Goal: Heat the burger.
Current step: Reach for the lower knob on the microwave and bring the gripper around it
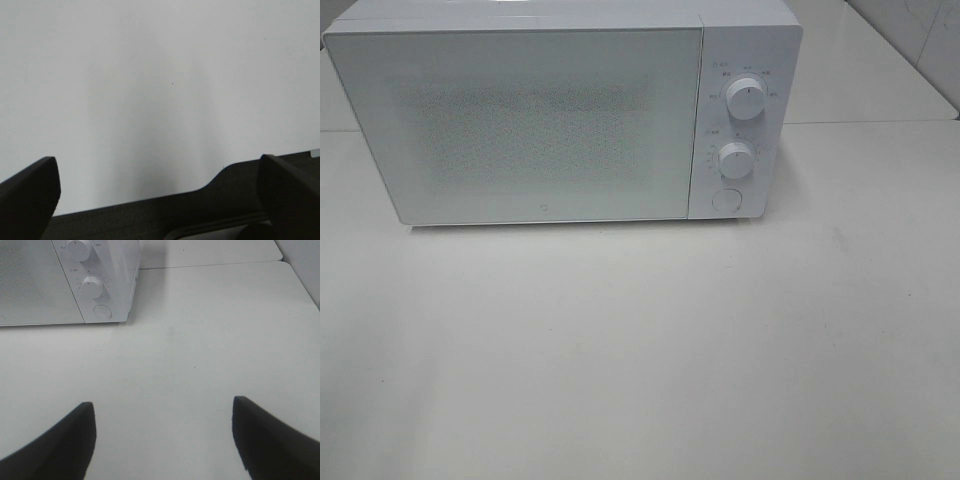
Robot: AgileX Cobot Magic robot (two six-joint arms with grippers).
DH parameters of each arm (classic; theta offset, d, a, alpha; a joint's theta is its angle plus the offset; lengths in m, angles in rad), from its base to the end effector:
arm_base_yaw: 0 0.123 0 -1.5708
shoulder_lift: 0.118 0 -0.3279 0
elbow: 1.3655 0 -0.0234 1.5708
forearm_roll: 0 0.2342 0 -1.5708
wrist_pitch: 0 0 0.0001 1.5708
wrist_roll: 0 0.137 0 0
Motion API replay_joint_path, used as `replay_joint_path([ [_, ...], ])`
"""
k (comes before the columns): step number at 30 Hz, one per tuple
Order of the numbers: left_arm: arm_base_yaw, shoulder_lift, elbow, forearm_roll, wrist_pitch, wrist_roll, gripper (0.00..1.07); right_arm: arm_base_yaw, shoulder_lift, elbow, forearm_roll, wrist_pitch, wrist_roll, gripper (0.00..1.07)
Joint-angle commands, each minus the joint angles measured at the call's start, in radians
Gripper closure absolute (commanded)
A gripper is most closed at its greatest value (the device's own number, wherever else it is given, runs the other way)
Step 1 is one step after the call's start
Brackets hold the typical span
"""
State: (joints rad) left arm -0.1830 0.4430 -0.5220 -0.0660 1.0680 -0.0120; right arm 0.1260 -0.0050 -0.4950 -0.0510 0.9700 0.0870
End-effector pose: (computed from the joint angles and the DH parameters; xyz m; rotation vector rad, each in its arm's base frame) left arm 0.0323 -0.0140 0.2520 0.1971 2.4693 -0.1688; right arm -0.0160 -0.0078 0.2581 -0.0385 1.9530 0.0805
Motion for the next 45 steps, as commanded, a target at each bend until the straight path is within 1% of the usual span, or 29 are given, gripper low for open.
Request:
replay_joint_path([
  [1, 0.003, -0.055, 0.006, -0.008, 0.001, 0.0, 0.07, -0.003, -0.025, 0.0, 0.002, -0.009, 0.002, 0.34],
  [3, 0.003, -0.13, 0.006, -0.008, 0.001, 0.0, 0.07, -0.003, -0.025, 0.0, 0.002, -0.009, 0.002, 0.34],
  [4, 0.003, -0.13, 0.006, -0.008, 0.001, 0.0, 0.07, -0.003, -0.025, 0.0, 0.002, -0.009, 0.002, 0.34],
  [5, 0.003, -0.182, 0.006, -0.008, 0.001, 0.0, 0.07, -0.003, -0.025, 0.0, 0.002, -0.009, 0.002, 0.34],
  [7, 0.004, -0.206, 0.006, -0.008, 0.001, 0.0, 0.07, -0.003, -0.025, 0.0, 0.002, -0.009, 0.002, 0.34],
  [9, 0.039, -0.259, 0.006, -0.009, 0.001, 0.0, 0.07, -0.003, -0.025, 0.0, 0.002, -0.009, 0.002, 0.34],
  [10, 0.039, -0.259, 0.006, -0.009, 0.001, 0.0, 0.07, -0.003, -0.025, 0.0, 0.002, -0.009, 0.002, 0.34],
  [11, 0.092, -0.296, 0.006, -0.009, 0.001, 0.0, 0.07, -0.003, -0.025, 0.0, 0.002, -0.009, 0.002, 0.34],
  [12, 0.121, -0.31, 0.006, -0.009, 0.001, 0.0, 0.07, -0.003, -0.025, 0.0, 0.002, -0.009, 0.002, 0.34],
  [13, 0.121, -0.31, 0.006, -0.009, 0.001, 0.0, 0.07, -0.003, -0.025, 0.0, 0.002, -0.009, 0.002, 0.34],
  [14, 0.168, -0.349, 0.006, -0.009, 0.0, 0.0, 0.07, -0.003, -0.025, 0.0, 0.002, -0.009, 0.002, 0.34],
  [15, 0.189, -0.37, 0.006, -0.009, 0.0, 0.0, 0.07, -0.003, -0.025, 0.0, 0.002, -0.009, 0.002, 0.34],
  [16, 0.189, -0.37, 0.006, -0.009, 0.0, 0.0, 0.07, -0.003, -0.025, 0.0, 0.002, -0.009, 0.002, 0.34],
  [17, 0.213, -0.413, 0.006, -0.009, 0.0, 0.0, 0.07, -0.003, -0.025, 0.0, 0.002, -0.009, 0.002, 0.34],
  [18, 0.213, -0.413, 0.006, -0.009, 0.0, 0.0, 0.07, -0.003, -0.025, 0.0, 0.002, -0.009, 0.002, 0.34],
  [19, 0.223, -0.461, 0.006, -0.009, 0.0, 0.0, 0.07, -0.003, -0.025, 0.0, 0.002, -0.009, 0.002, 0.34],
  [20, 0.223, -0.477, 0.006, -0.009, 0.0, 0.0, 0.07, -0.003, -0.025, 0.0, 0.002, -0.009, 0.002, 0.34],
  [45, 0.223, -0.464, 0.007, -0.012, 0.0, 0.0, 0.07, -0.003, -0.024, -0.001, 0.005, -0.01, 0.002, 0.34],
])
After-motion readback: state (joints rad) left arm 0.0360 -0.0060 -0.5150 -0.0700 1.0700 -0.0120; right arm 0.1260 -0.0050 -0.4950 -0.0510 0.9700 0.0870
